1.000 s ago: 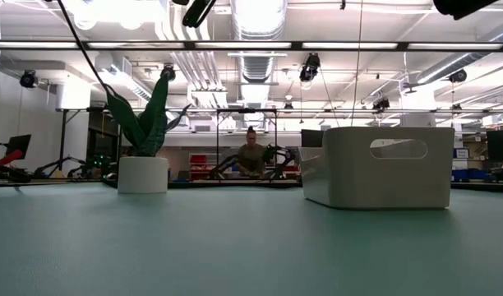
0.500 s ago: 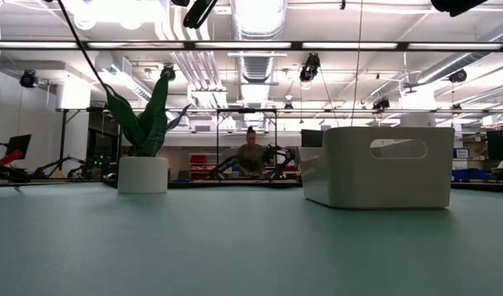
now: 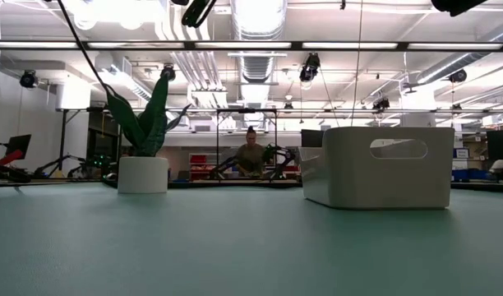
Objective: Pick and place USB-C Cables
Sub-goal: Put the green charger cable into the gray bin
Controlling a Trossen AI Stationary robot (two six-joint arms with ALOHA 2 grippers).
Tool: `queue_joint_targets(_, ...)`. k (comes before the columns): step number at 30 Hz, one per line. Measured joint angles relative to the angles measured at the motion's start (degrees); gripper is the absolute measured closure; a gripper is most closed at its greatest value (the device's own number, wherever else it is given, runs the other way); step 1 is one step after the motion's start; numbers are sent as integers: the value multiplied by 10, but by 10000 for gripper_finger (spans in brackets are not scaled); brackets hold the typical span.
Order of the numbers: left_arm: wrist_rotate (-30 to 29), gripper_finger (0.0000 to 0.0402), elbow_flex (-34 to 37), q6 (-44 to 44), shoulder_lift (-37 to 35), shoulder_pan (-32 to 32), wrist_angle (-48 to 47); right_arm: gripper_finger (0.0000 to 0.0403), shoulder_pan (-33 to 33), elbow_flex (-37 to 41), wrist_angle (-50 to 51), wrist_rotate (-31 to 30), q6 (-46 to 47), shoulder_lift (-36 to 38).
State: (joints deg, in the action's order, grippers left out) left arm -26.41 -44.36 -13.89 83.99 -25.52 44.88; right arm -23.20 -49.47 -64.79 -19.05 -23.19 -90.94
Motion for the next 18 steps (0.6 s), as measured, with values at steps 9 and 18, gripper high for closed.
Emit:
queue_joint_targets(9, 0, 371, 0, 1, 0, 0, 0, 350, 0, 0, 1, 0, -5, 0)
queue_joint_targets(18, 4, 370, 0, 15, 0, 0, -3, 351, 0, 0, 3, 0, -4, 0)
